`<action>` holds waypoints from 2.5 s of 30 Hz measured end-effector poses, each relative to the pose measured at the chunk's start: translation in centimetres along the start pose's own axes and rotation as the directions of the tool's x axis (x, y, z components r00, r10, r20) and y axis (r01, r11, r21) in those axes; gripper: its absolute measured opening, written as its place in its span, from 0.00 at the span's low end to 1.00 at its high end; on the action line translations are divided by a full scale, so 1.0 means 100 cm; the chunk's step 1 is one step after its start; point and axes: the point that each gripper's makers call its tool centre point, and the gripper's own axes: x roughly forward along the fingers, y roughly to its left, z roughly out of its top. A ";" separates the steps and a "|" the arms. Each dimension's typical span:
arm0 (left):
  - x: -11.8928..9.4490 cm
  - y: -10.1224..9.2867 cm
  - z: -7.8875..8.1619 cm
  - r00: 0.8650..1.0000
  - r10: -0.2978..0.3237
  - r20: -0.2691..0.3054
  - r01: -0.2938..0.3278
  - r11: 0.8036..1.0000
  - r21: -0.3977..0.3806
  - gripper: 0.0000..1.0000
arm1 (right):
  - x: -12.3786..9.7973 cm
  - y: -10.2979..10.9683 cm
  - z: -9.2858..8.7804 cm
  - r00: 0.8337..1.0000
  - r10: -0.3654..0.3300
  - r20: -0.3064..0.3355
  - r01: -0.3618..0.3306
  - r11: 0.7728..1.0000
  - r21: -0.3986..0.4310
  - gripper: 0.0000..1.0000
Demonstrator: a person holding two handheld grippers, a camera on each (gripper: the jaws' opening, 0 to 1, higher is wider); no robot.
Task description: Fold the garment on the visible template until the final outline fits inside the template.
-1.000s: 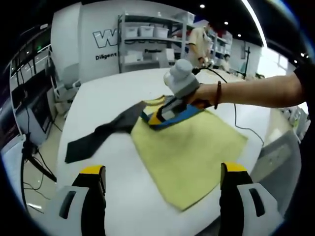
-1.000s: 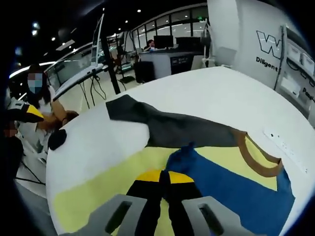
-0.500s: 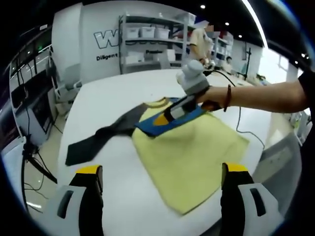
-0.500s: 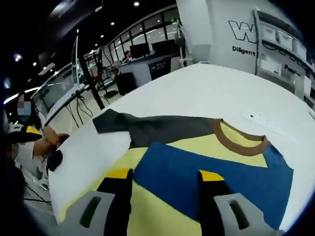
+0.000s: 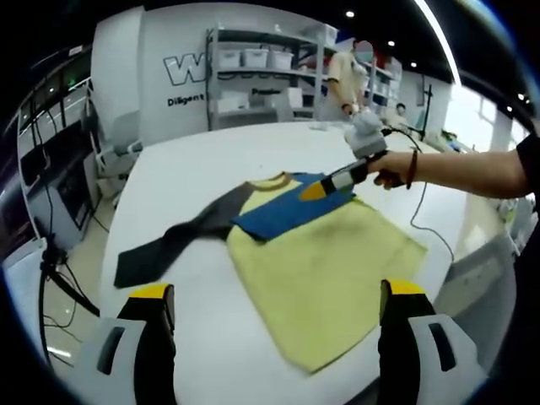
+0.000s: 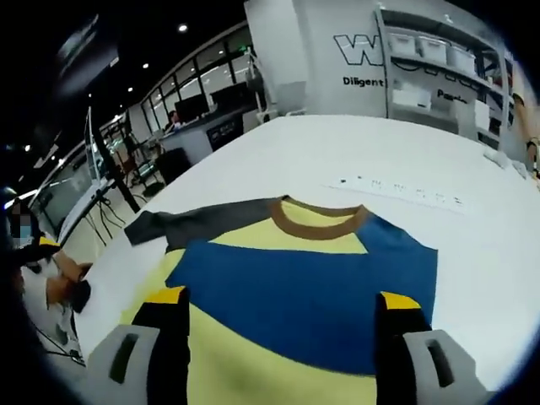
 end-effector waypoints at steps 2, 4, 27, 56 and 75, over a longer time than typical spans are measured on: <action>0.000 -0.001 0.001 1.000 -0.002 0.001 0.002 1.000 0.003 0.99 | -0.004 -0.009 -0.003 1.000 -0.018 -0.005 0.018 1.000 0.005 0.88; 0.001 -0.001 0.002 1.000 -0.004 0.006 0.004 1.000 0.006 0.99 | -0.007 -0.020 -0.007 0.999 -0.038 -0.010 0.038 0.999 0.014 0.87; -0.003 0.006 -0.001 1.000 0.010 -0.012 -0.010 1.000 0.019 0.99 | -0.032 -0.090 -0.046 0.987 -0.157 -0.037 0.160 0.983 0.088 0.42; -0.004 0.008 -0.007 1.000 0.019 -0.024 -0.019 1.000 0.010 0.99 | -0.036 -0.095 -0.069 0.982 -0.176 -0.075 0.174 0.984 -0.026 0.00; -0.003 0.011 -0.009 0.999 0.024 -0.028 -0.024 1.000 0.011 0.99 | -0.051 -0.125 -0.073 0.972 -0.204 -0.117 0.194 0.977 -0.088 0.00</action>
